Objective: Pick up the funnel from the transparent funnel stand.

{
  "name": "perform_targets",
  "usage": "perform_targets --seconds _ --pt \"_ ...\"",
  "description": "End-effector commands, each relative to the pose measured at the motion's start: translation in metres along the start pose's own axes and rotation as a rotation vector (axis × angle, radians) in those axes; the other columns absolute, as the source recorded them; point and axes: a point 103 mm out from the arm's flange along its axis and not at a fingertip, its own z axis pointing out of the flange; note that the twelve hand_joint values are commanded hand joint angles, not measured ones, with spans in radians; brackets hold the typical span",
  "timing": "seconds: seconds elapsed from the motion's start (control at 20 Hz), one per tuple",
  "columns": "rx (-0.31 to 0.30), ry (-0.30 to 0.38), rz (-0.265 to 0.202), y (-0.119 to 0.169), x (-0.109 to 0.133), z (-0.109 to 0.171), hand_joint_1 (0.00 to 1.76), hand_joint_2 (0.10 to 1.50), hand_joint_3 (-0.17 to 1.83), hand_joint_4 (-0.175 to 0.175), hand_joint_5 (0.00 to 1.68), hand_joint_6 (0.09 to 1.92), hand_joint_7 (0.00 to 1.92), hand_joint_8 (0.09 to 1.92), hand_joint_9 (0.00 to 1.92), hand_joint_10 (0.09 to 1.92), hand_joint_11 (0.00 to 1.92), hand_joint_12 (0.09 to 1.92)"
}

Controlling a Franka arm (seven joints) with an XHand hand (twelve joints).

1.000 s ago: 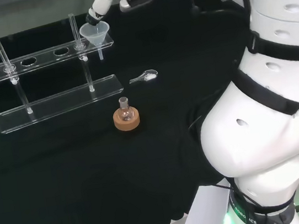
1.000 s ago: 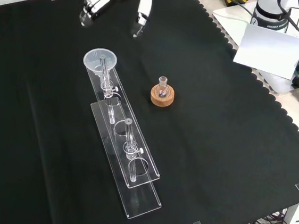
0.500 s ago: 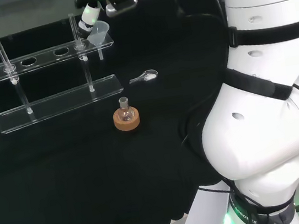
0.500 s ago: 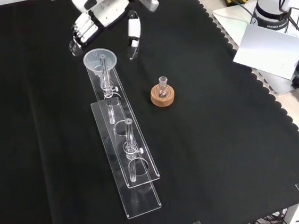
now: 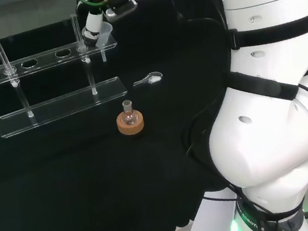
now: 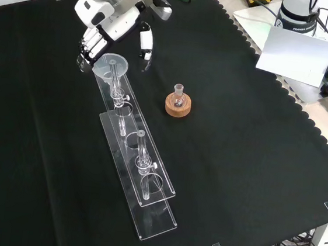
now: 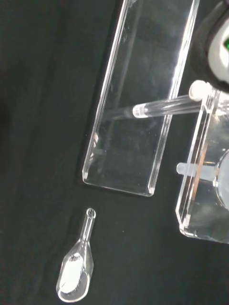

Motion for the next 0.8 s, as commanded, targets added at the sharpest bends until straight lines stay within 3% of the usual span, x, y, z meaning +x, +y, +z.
perform_targets --seconds 0.05,0.8 --pt "-0.006 -0.023 0.015 0.006 0.001 0.001 0.81 0.63 0.36 0.035 0.17 0.09 0.0 0.38 0.13 0.88 0.33 1.52" --pt "0.042 -0.038 0.026 0.02 -0.003 0.013 0.81 0.6 0.45 0.032 0.27 0.09 0.0 0.61 0.25 0.84 0.33 1.5"
